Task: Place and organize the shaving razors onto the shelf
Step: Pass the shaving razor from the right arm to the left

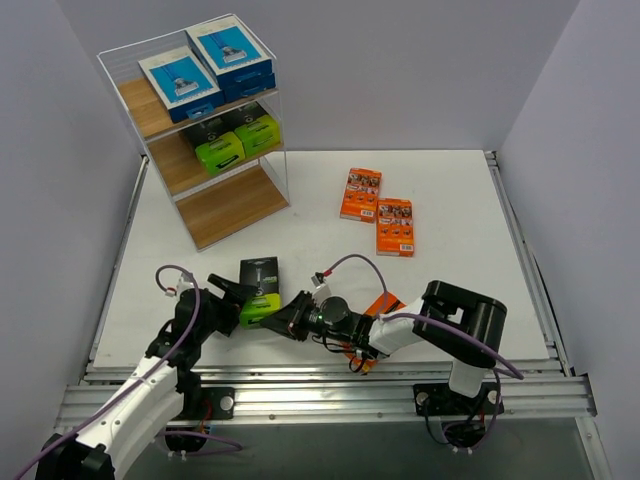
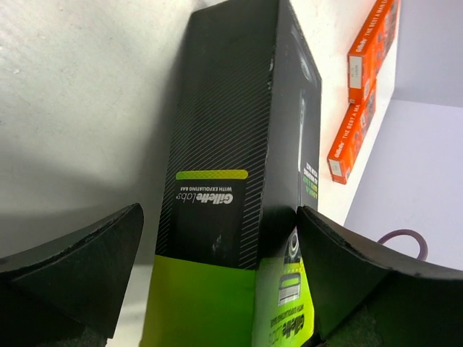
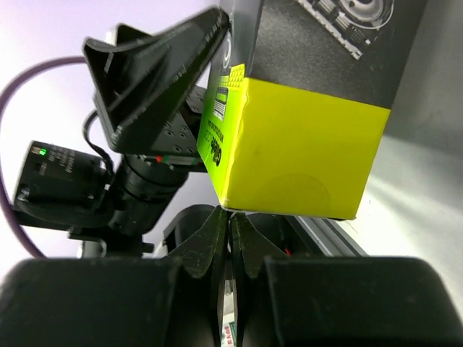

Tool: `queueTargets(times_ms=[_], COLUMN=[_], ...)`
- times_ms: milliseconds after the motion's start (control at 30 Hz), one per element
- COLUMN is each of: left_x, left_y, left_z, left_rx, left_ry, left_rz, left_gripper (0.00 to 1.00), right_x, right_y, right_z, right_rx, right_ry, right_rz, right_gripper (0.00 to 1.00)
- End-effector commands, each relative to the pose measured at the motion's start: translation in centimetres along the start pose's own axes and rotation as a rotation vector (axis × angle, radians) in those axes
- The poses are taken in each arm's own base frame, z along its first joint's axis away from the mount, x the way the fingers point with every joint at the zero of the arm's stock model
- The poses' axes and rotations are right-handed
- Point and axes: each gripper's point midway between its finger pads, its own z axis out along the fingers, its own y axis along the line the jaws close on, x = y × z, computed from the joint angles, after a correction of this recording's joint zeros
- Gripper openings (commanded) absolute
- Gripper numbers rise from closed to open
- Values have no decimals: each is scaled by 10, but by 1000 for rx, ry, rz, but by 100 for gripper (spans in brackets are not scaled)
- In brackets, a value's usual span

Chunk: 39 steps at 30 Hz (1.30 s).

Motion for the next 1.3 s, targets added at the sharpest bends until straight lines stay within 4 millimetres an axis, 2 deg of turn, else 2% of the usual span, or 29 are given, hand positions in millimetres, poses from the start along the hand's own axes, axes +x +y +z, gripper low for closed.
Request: queueTargets(times_ms=[0,67,200,267,367,400,433,500,667,800,867,900,933,967,1033,1100,1167,1267], left_x=[-4,-7,-10,-14,-19,-19,-20,-24,-20,-20,-23,-22,-25,-27,-30,-34,-38,-44], left_y=[-7,-16,-17,-19,-24,-23,-25,-34,-44,-43,-48,-42,-46,-48,-50,-56,-63,-67], left_z=[3,3,2,0,-4,-4,-5,-8,-13,-15,-18,-18,-21,-23,-26,-30,-33,-35], left_rx=[11,40,45,59,88,91,103,148,189,186,197,168,175,180,176,171,172,166], left_ry=[-14,-23,-28,-42,-62,-66,-69,-84,-51,-49,-61,-59,-69,-76,-91,-102,-116,-142], left_rz=[-4,-5,-12,-18,-35,-40,-42,-44,-30,-16,2,7,25,34,60,73,84,70], left_gripper=[95,96,100,85,74,62,56,49,46,46,46,45,45,45,45,43,42,36], right_x=[15,18,18,18,20,20,22,22,22,21,20,18,18,17,17,18,19,17], right_y=[49,46,40,33,27,27,23,25,21,18,21,21,24,22,30,28,37,49], right_z=[3,4,1,-2,-5,-6,-6,-8,-9,-13,-15,-16,-17,-17,-18,-17,-19,-24], right_rx=[-174,-172,-166,-151,-143,-148,-140,-159,-167,-172,-181,-180,-187,-176,-188,-167,-180,-205], right_ry=[36,44,39,34,33,32,35,36,37,31,26,21,21,17,14,10,8,-14], right_rz=[12,23,30,35,42,45,50,60,83,96,94,91,87,76,63,41,32,23], right_gripper=[0,0,0,0,0,0,0,0,0,0,10,14,23,28,39,44,50,55])
